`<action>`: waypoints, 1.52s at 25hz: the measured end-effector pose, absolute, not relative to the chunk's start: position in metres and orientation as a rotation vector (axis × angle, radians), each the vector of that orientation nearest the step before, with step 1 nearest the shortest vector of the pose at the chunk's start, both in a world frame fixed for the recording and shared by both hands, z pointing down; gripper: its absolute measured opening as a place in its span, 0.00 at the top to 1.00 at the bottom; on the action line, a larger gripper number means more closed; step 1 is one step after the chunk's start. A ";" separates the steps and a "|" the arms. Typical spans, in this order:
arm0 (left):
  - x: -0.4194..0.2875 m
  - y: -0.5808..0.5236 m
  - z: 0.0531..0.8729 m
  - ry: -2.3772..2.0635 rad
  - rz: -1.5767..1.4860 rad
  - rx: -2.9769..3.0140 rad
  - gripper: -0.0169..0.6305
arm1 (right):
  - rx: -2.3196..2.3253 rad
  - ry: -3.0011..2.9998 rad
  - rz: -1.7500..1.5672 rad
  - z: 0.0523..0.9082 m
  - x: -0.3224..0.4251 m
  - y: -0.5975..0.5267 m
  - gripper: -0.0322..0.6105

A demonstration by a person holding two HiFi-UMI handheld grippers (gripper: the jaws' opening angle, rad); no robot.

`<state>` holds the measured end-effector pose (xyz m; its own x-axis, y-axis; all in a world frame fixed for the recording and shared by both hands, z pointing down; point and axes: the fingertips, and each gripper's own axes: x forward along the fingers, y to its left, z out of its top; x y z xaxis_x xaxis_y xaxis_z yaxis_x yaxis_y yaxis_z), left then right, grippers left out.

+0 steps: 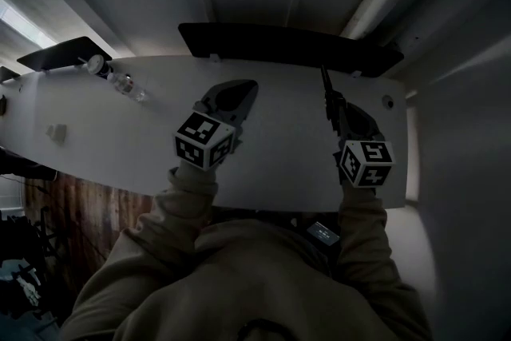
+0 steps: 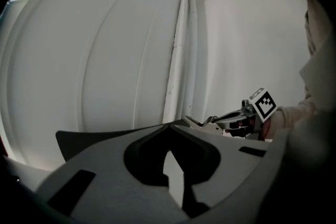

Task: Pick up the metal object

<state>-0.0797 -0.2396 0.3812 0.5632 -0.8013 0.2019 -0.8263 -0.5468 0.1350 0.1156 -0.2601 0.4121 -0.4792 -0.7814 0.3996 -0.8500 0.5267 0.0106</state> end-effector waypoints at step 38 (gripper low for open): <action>-0.137 -0.236 0.215 -1.640 0.010 2.733 0.97 | 1.323 -2.740 -0.067 0.212 0.047 -0.264 0.91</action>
